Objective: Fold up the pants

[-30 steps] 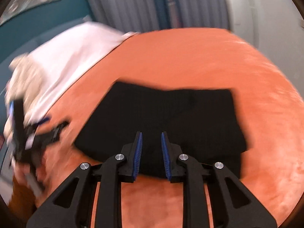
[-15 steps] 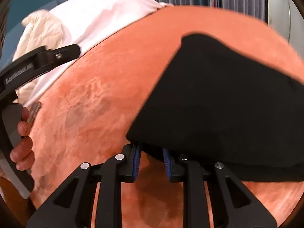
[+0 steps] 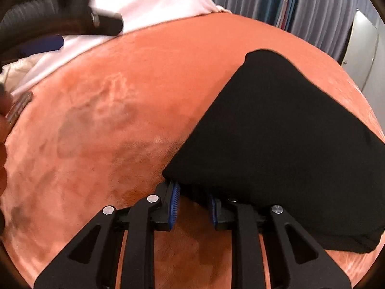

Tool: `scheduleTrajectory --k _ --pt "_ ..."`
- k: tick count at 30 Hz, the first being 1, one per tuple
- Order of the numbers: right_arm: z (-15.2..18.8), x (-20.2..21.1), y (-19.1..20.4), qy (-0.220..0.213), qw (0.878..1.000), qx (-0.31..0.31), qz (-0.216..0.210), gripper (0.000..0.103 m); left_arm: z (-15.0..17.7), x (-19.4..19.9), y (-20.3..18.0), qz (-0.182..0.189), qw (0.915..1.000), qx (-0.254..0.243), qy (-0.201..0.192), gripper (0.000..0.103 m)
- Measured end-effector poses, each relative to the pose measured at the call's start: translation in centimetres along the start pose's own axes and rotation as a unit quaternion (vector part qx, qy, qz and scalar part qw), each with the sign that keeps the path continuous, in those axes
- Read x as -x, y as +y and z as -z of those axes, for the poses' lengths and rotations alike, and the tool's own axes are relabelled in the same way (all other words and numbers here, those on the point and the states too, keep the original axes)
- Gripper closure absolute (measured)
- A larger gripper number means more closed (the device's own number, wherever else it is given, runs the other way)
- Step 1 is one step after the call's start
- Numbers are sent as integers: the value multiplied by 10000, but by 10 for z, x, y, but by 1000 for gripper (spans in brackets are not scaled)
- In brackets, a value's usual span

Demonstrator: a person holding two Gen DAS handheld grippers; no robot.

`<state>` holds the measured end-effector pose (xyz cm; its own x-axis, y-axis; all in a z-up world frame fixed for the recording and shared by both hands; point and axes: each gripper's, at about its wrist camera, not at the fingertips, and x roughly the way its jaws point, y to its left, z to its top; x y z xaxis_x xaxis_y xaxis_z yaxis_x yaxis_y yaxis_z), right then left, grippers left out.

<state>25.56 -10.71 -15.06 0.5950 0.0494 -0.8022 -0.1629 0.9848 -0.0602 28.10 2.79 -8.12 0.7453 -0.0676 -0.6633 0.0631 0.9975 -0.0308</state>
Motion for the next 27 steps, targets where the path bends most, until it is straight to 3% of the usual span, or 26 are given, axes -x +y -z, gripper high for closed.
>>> scheduleTrajectory --k 5,9,12,15,18,20,22,25,26,27 --pt "10 49 -40 -252 9934 -807 -775 83 3 -6 -5 -63 9999 -81 84 6" --pt "22 96 -80 -656 9853 -1343 -821 83 6 -6 -11 -69 9998 -160 93 6" --pt "15 127 -116 -1139 9762 -1784 -464 83 11 -8 -21 -42 9995 -283 121 6" --pt "11 137 -151 -1353 9675 -2134 -99 83 15 -6 -34 42 9989 -463 102 6" --pt "22 115 -182 -1046 9688 -2208 411 83 19 0 -50 295 9976 -634 28 6" --pt "47 71 -209 -298 9671 -2340 955 88 24 1 -63 401 9959 -813 4 6" --pt "68 74 -225 -575 9587 -2750 446 88 29 0 -74 428 9940 -1003 15 6" --pt "65 108 -229 -791 9499 -3009 302 81 31 -2 -80 447 9931 -1085 24 6" --pt "65 118 -231 -870 9491 -3012 318 76 30 -3 -79 554 9931 -1029 55 6" --pt "66 127 -234 -911 9481 -3023 369 61 29 -4 -76 806 9926 -896 119 6"
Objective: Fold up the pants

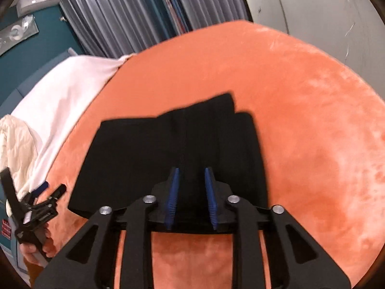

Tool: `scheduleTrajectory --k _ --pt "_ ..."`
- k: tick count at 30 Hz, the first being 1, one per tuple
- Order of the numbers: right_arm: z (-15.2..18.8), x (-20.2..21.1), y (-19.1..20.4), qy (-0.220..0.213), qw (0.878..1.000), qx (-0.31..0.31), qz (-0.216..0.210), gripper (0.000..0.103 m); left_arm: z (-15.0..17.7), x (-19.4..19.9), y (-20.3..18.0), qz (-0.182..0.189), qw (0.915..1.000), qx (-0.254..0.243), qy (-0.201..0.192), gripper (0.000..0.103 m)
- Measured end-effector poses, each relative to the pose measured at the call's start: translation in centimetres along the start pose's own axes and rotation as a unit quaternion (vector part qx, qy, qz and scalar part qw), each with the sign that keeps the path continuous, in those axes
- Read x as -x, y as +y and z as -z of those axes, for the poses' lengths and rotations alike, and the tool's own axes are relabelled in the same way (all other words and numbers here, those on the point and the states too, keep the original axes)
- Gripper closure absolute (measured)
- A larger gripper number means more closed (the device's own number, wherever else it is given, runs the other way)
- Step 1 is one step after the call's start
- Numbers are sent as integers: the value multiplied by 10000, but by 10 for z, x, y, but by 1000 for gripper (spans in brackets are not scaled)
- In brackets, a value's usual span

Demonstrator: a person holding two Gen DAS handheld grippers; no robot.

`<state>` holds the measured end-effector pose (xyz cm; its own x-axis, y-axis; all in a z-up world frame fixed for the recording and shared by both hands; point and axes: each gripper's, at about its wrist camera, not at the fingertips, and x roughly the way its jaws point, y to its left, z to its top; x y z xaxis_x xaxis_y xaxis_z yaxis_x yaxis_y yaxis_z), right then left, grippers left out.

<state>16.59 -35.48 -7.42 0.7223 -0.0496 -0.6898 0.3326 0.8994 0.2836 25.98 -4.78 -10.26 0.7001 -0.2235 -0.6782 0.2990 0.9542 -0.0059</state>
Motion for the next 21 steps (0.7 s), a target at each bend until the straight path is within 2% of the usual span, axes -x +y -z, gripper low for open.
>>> scheduleTrajectory --k 2,3,5,8,10,14,15,16,17,18,19,20,21 --pt "-3 14 -16 -78 9998 -89 148 44 -1 -3 8 372 9989 254 112 6" --pt "1 15 -24 -53 9998 -120 177 43 0 -7 12 627 9968 437 218 6" --pt "5 15 -43 76 9994 -285 194 43 1 -12 14 888 9928 708 378 6" --pt "12 11 -63 308 9972 -635 -249 43 2 -18 11 1109 9867 1046 566 6" --pt "11 0 -60 416 9958 -649 -497 43 0 -24 2 1313 9811 1194 775 6" --pt "8 -32 -41 695 9923 -576 -845 53 -5 -47 -21 1357 9757 1220 1211 6" --pt "8 -42 -35 796 9933 -443 -717 66 -6 -58 -24 1340 9725 1280 1409 6" --pt "9 -48 -33 865 9937 -300 -644 69 -7 -70 -27 1399 9668 1360 1652 5" --pt "7 -49 -31 889 9936 -246 -657 72 -8 -78 -28 1410 9634 1407 1796 8" --pt "5 -44 -31 871 9932 -270 -724 90 -12 -78 -28 1389 9629 1453 1802 26" --pt "-2 -27 -28 713 9927 -253 -940 91 -21 -69 -30 1678 9592 1449 1756 53" --pt "-9 -4 -23 482 9916 -204 -1182 93 -27 -60 -31 1758 9579 1463 1735 57" --pt "-12 9 -22 347 9913 -169 -1255 93 -35 -46 -30 1634 9634 1420 1581 55"
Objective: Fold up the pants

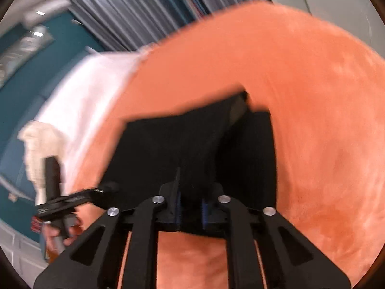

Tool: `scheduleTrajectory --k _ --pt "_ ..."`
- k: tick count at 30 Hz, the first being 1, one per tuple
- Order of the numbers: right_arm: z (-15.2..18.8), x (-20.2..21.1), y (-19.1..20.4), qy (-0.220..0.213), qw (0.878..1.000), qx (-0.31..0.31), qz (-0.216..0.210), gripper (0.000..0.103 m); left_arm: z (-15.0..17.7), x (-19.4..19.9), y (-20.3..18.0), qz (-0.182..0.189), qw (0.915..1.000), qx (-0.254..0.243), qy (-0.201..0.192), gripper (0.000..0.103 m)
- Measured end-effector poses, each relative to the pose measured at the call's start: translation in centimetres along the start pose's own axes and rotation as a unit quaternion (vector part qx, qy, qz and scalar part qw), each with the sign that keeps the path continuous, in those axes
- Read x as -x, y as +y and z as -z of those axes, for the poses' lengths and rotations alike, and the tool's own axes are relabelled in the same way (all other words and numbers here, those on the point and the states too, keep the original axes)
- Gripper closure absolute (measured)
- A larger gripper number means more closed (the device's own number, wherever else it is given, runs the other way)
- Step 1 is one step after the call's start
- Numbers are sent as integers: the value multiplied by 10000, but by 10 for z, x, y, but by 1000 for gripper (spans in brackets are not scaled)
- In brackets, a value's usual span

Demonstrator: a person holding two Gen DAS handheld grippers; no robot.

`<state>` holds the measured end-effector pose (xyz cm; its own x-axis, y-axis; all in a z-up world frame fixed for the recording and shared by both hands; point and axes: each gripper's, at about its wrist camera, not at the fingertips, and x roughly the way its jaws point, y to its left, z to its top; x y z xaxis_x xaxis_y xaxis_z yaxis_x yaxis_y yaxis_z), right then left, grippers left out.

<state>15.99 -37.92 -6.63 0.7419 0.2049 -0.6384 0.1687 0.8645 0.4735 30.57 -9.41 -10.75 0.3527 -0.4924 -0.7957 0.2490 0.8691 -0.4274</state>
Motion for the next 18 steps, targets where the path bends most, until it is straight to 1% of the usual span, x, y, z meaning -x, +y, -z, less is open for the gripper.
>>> scheduleTrajectory --k 1,2,3,4,5,6,7,8,9,10,11,13,14,15,16,18 --pt "-2 17 4 -195 9998 93 -15 93 0 8 -3 -195 9996 -76 -165 46" --pt "-1 21 2 -240 9995 176 119 89 -1 10 -4 -503 9982 -136 -281 36" --pt "2 16 -4 -104 9989 294 352 82 0 4 -2 -977 9946 -181 -314 14" --pt "8 2 -18 190 9967 342 713 79 3 -6 4 -1190 9925 -172 -201 10" --pt "17 -8 -34 424 9948 185 907 76 5 -15 11 -1159 9932 -74 -13 10" --pt "25 -12 -47 534 9949 -55 853 73 10 -17 18 -915 9957 132 97 10" --pt "33 -1 -57 354 9972 -284 596 68 14 -13 26 -482 9977 466 71 11" --pt "35 6 -60 257 9974 -314 592 54 15 -9 30 -261 9975 654 59 11" --pt "38 19 -61 82 9970 -279 714 44 17 -4 33 -53 9965 832 77 11" --pt "40 27 -61 -31 9965 -180 819 43 18 1 34 115 9955 937 38 10" --pt "42 32 -60 -76 9959 -27 896 43 19 3 34 173 9951 975 -2 8" --pt "47 35 -57 17 9944 305 1015 43 21 5 31 210 9941 1067 -52 6" --pt "50 31 -59 135 9947 340 956 43 22 2 27 280 9938 1080 -33 6" --pt "51 31 -63 227 9954 309 876 43 21 -6 22 299 9939 1055 69 6" --pt "52 26 -67 288 9963 202 778 43 25 -6 23 284 9941 1038 124 6" --pt "52 13 -73 326 9977 41 595 44 21 -19 19 271 9941 1024 214 6"
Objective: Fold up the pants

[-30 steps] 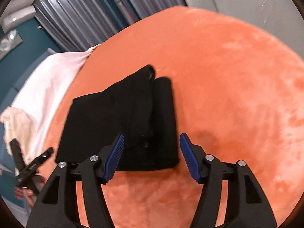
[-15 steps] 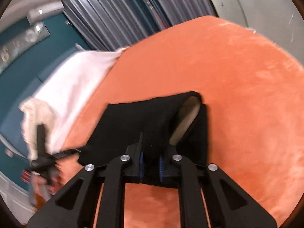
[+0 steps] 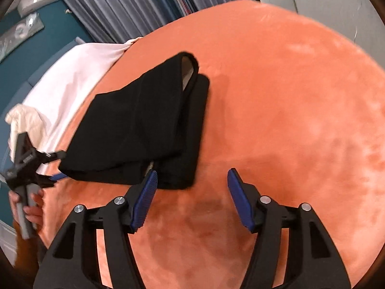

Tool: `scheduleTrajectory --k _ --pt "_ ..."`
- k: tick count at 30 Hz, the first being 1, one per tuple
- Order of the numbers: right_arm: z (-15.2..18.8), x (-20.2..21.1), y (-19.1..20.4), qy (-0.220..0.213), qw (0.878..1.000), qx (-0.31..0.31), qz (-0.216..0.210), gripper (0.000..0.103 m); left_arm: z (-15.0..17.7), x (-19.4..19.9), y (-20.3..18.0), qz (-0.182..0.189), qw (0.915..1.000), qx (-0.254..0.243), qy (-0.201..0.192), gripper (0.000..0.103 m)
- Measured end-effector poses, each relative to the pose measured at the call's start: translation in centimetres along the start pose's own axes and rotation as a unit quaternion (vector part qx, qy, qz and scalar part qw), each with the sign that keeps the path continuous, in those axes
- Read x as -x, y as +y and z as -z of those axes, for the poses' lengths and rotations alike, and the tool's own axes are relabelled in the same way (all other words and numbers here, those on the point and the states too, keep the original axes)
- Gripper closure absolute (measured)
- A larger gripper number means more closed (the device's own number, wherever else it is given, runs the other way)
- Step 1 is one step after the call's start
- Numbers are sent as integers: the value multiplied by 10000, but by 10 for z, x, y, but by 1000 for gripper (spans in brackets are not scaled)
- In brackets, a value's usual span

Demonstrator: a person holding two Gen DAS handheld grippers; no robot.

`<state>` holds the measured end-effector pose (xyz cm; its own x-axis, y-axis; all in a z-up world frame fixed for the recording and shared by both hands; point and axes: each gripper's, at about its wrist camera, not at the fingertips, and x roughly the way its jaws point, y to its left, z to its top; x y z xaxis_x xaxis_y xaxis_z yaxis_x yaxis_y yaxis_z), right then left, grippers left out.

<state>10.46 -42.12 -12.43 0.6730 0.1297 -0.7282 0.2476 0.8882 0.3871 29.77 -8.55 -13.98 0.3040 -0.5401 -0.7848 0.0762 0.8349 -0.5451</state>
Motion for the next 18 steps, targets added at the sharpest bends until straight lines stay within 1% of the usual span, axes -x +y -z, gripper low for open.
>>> scheduleTrajectory --k 2,3,4,5,6,7,8,9,10,11,12,13,14,15,16,17,18 --pt "-3 -17 1 35 10000 -49 -36 43 -7 -20 -6 -105 9999 -49 86 6" --pt "-6 -25 6 30 10000 -40 -81 48 -10 -27 -9 -212 9997 -104 45 8" --pt "-9 -31 7 17 9998 -89 -202 60 -14 -31 -14 -327 9992 -237 -11 16" --pt "-13 -36 8 104 9988 -185 -443 74 -17 -32 -18 -347 9988 -355 -29 30" --pt "-19 -35 8 121 9980 -351 -513 80 -19 -31 -24 -165 9988 -457 59 54" --pt "-24 -29 10 87 9979 -354 -538 81 -22 -23 -29 -152 9988 -461 90 69" --pt "-29 -17 14 -18 9970 -368 -674 84 -23 -12 -33 -113 9985 -526 45 77" --pt "-32 -5 18 -94 9959 -390 -808 86 -25 1 -37 -27 9981 -611 -4 78" --pt "-35 16 25 -179 9944 -384 -965 86 -21 17 -40 59 9977 -675 -18 78" --pt "-34 31 30 -229 9940 -313 -1025 86 -15 27 -41 124 9971 -754 18 78" --pt "-28 48 34 -303 9946 -166 -977 86 -6 35 -40 110 9965 -827 33 76" --pt "-19 55 32 -284 9954 -144 -908 86 7 35 -34 48 9961 -861 159 75" --pt "-9 54 25 -175 9956 -228 -889 86 18 28 -26 31 9959 -836 339 74" --pt "3 45 13 28 9955 -389 -861 86 28 16 -17 21 9959 -730 541 73" --pt "22 25 -2 402 9952 -550 -699 84 40 -1 -2 13 9963 -516 682 68" --pt "38 9 -12 598 9944 -639 -598 79 45 0 6 199 9980 -362 475 68" --pt "49 14 -22 272 9915 -891 -906 77 46 7 10 408 9984 -235 310 65"
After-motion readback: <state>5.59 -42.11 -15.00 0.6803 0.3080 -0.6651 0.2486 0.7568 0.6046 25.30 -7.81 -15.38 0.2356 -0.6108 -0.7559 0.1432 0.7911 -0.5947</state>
